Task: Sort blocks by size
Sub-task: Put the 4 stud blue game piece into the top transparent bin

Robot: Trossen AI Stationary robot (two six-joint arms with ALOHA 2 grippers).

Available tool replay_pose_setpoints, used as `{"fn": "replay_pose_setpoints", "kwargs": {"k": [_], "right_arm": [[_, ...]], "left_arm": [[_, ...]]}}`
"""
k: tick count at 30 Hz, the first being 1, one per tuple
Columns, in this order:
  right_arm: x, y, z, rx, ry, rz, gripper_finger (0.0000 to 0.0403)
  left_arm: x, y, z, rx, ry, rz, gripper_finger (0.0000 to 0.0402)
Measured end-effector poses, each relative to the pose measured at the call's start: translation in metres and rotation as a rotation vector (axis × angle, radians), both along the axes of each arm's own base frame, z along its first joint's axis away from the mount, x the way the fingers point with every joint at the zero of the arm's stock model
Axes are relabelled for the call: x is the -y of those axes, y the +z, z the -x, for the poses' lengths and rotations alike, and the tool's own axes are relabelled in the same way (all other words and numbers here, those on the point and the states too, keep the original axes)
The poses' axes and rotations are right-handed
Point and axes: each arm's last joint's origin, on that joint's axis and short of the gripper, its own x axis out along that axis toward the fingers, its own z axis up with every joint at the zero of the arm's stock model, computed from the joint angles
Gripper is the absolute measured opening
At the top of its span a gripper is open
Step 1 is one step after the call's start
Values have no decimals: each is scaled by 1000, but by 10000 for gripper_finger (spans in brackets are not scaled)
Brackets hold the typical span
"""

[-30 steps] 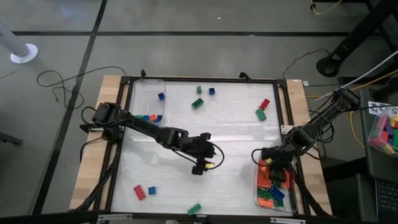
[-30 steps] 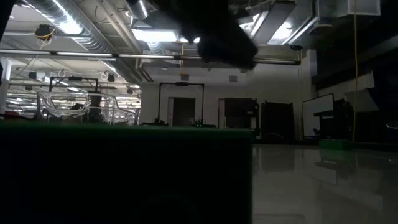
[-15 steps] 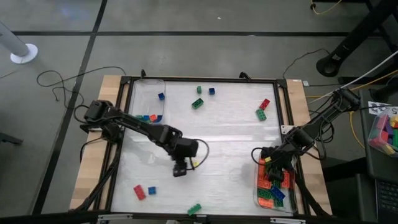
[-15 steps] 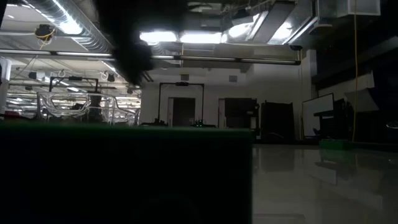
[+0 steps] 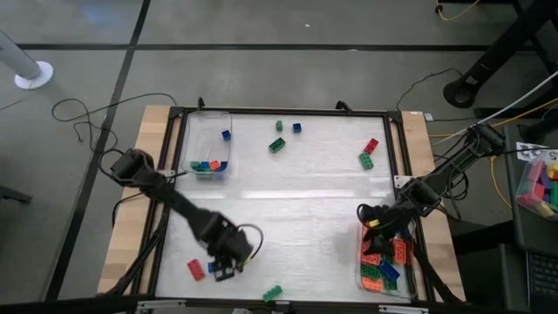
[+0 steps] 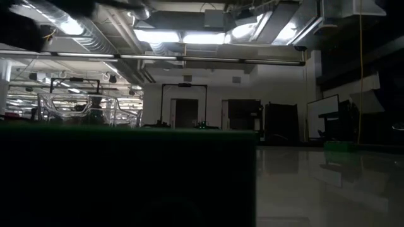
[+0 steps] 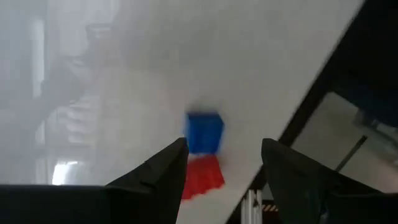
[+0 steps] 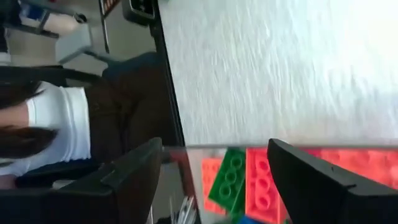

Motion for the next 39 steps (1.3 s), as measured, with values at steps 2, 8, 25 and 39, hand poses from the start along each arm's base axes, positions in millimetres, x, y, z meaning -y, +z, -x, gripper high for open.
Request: {"fn": "replay_pose_setpoints", "kwargs": {"k": [2,8,25,39], "right_arm": [[0,1,-1,37,-9,20,289],[1,2,-4,102,-77,64,289],[-1,12,-12,261,-129,56,289],[-9,0,-33,434,-153,344,289]], "left_arm": [[16,-1,9,1,-20,5,194],[50,-13,29,11,-77,-45,194],[61,-51,33,48,-122,-258,194],[48,-71,37,69,-169,-278,134]]}}
